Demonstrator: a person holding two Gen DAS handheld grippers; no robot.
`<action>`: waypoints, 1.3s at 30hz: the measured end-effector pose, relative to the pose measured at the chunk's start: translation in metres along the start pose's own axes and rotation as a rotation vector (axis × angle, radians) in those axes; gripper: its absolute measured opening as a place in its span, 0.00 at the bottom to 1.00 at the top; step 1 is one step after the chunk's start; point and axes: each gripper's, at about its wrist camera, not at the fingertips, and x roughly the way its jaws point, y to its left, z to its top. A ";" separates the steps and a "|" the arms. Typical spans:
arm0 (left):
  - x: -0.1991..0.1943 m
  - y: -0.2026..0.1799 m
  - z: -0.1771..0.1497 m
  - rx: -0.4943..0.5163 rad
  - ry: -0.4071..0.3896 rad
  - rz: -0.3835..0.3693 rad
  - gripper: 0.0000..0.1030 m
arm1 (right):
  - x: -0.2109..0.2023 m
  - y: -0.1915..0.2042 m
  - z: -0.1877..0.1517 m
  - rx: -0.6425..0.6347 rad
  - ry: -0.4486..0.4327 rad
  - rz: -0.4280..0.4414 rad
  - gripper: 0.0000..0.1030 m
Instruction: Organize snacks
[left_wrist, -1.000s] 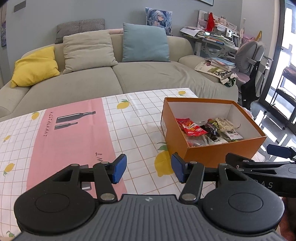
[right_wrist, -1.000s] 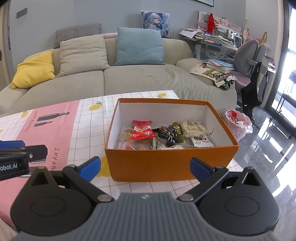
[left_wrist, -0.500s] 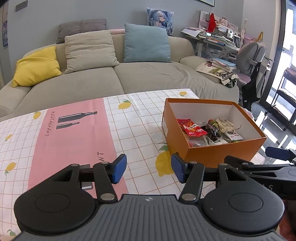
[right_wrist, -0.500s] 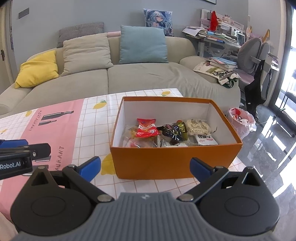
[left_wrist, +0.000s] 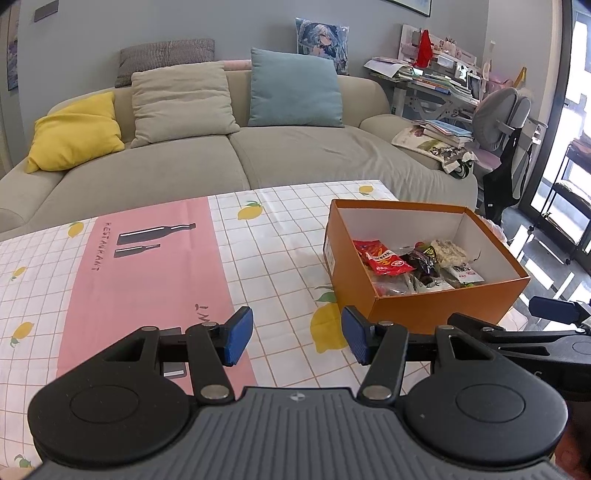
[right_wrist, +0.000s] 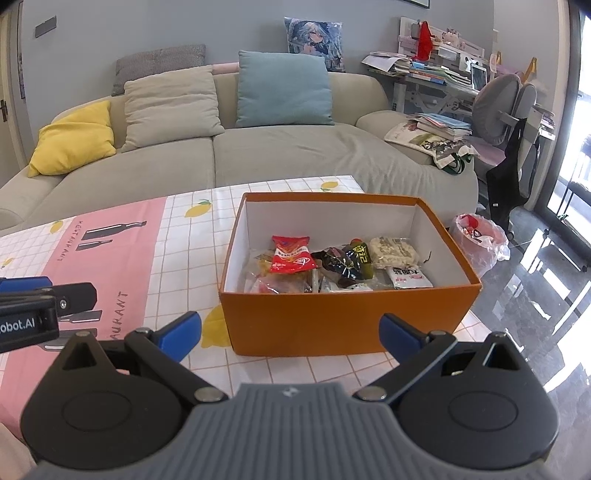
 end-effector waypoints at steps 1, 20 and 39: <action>-0.001 0.000 0.001 0.000 -0.001 0.001 0.63 | 0.000 0.000 0.000 -0.001 0.000 -0.001 0.97; -0.001 0.000 0.000 -0.003 -0.002 0.000 0.63 | -0.001 0.002 0.000 -0.002 0.004 0.001 0.97; -0.006 -0.002 0.005 -0.016 -0.005 0.006 0.63 | 0.000 0.001 -0.003 0.002 0.014 0.002 0.97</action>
